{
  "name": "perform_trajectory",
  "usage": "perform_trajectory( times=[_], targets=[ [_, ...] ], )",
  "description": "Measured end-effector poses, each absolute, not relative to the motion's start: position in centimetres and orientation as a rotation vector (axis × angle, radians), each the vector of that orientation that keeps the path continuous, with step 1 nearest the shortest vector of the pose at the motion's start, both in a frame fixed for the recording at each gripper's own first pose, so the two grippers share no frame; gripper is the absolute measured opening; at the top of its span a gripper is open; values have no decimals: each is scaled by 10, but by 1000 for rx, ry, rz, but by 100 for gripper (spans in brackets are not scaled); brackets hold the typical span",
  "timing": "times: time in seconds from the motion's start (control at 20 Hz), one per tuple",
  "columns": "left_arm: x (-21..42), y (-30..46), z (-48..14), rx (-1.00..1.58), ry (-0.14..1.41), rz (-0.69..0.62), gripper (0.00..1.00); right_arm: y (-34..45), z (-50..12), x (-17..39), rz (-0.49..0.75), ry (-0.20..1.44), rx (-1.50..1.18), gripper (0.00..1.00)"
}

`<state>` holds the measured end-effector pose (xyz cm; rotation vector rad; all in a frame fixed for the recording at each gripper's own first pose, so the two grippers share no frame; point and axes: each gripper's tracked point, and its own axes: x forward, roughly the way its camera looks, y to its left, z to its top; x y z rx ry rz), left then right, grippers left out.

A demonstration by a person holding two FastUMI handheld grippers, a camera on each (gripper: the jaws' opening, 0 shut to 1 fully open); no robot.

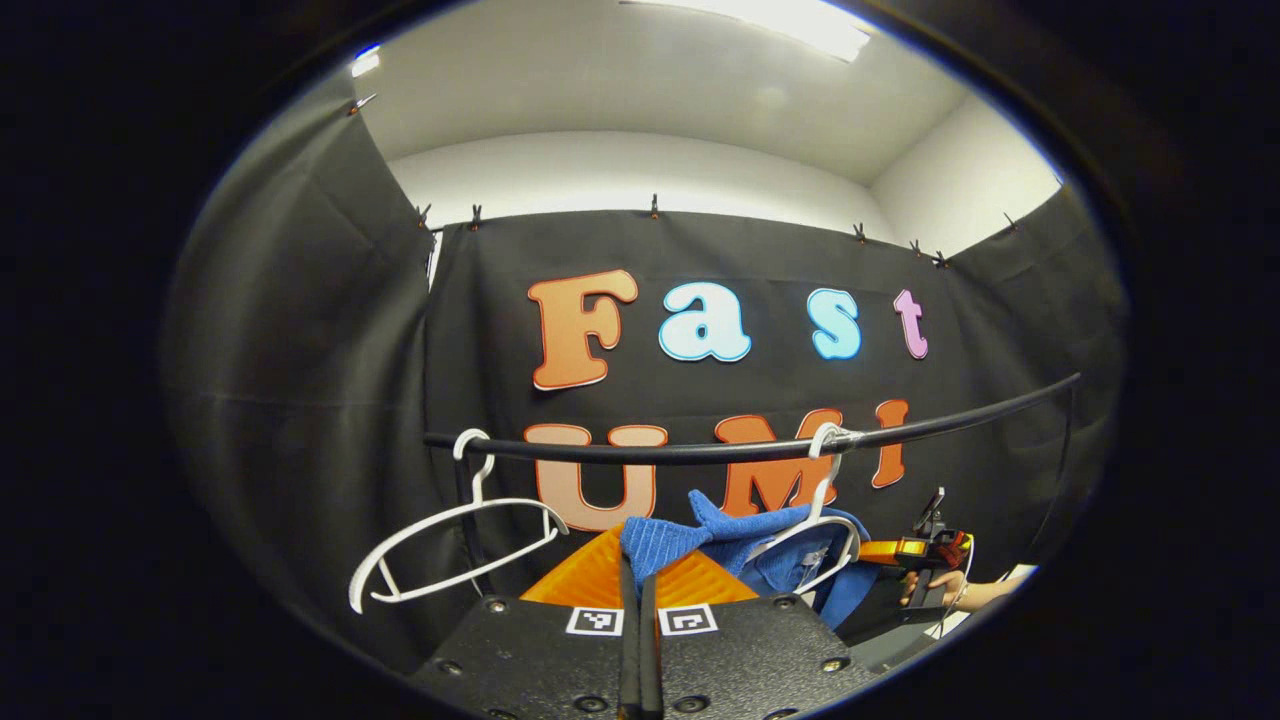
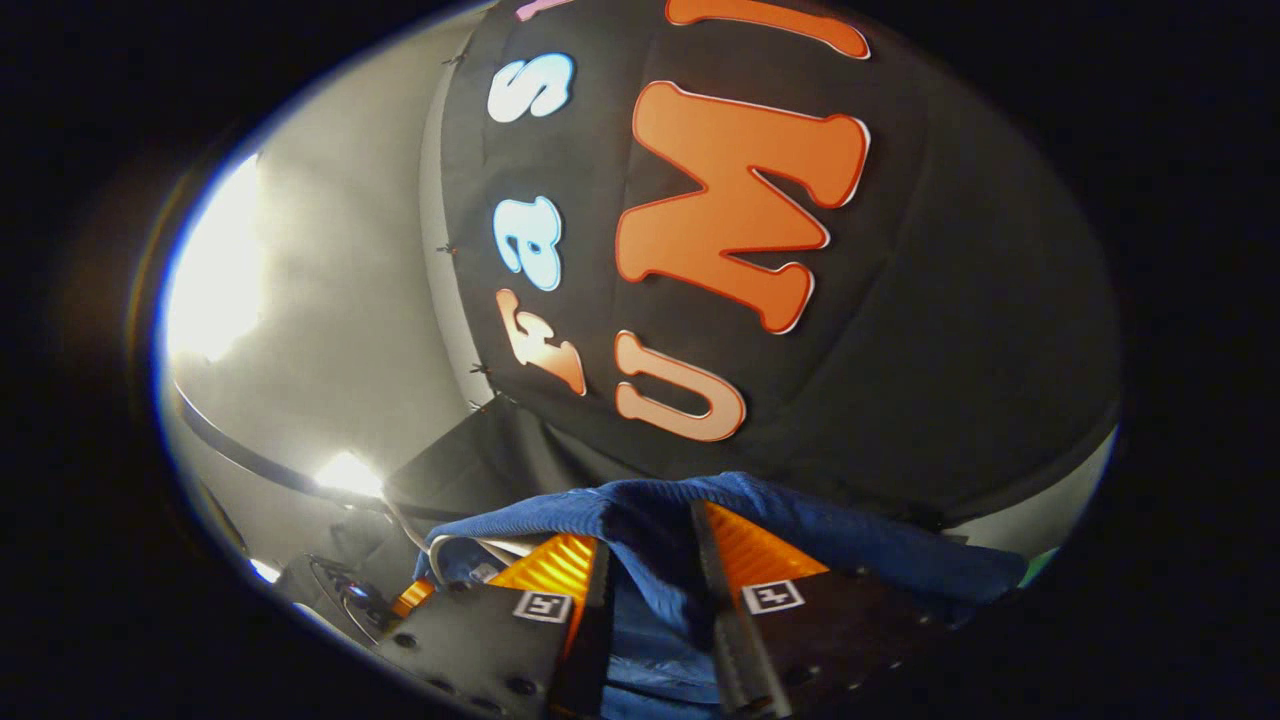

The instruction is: Grasp the clothes on the hanger with both hands and then place them into the laundry hamper below.

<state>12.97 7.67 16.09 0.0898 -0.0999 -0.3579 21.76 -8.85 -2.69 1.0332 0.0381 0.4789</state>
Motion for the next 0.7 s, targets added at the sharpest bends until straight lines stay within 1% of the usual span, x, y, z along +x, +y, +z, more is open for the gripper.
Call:
perform_trajectory(
  times=[0.05,0.1,0.15,0.2,0.25,0.3,0.4,0.55,0.6,0.65,0.7],
  targets=[
    [128,76,159,77,-89,-356,0,-95,-29,210,461,24,1043,70],
    [123,74,161,71,-89,-355,0,-100,-32,202,449,12,1040,71],
    [119,73,163,74,-93,-352,0,-102,-36,193,441,1,1027,78],
    [115,73,164,71,-98,-345,0,-103,-40,187,435,-3,1006,75],
    [111,72,166,54,-99,-342,0,-105,-46,181,423,1,980,91],
    [106,68,162,26,-87,-344,0,-105,-53,176,416,15,952,95],
    [99,67,157,-15,-66,-333,0,-111,-71,171,376,46,914,96],
    [91,68,157,-30,-68,-304,0,-116,-83,164,372,64,943,95],
    [91,68,160,-28,-74,-294,0,-119,-86,164,367,69,964,82],
    [88,67,164,-32,-83,-286,0,-119,-86,165,373,69,986,72],
    [87,72,168,-35,-96,-265,0,-119,-85,166,370,66,1002,54]
  ],
)
